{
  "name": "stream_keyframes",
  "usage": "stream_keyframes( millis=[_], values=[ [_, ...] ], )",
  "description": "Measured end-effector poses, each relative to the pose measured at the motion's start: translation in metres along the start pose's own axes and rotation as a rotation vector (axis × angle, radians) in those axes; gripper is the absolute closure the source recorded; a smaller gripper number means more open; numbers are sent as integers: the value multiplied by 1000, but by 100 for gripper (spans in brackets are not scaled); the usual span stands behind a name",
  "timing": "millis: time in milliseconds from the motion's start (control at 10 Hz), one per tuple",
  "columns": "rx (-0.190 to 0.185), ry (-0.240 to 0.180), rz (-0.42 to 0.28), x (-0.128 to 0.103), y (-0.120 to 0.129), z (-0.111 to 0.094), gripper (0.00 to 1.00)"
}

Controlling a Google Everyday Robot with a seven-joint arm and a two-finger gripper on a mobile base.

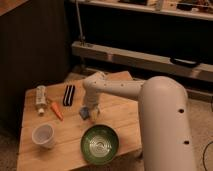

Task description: Place the white sponge in the ceramic bowl

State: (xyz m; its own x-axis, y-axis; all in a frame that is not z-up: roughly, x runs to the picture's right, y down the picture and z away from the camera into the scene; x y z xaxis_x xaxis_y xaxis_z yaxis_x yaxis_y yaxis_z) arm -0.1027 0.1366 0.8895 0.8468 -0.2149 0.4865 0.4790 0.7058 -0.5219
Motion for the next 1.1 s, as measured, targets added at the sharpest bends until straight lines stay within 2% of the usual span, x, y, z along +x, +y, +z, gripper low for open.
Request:
stream_keyframes(
  millis=[300, 500, 600, 800, 900, 1100],
  values=[
    [-24, -24, -13, 3, -4, 2, 74],
    [-39, -30, -27, 2, -3, -6, 93],
    [-33, -46, -40, -1, -5, -17, 98],
    [-23, -113, -63, -5, -3, -53, 99],
    [-19, -168, -79, -11, 3, -80, 99],
    [-32, -225, -94, -23, 24, -113, 99]
  ],
)
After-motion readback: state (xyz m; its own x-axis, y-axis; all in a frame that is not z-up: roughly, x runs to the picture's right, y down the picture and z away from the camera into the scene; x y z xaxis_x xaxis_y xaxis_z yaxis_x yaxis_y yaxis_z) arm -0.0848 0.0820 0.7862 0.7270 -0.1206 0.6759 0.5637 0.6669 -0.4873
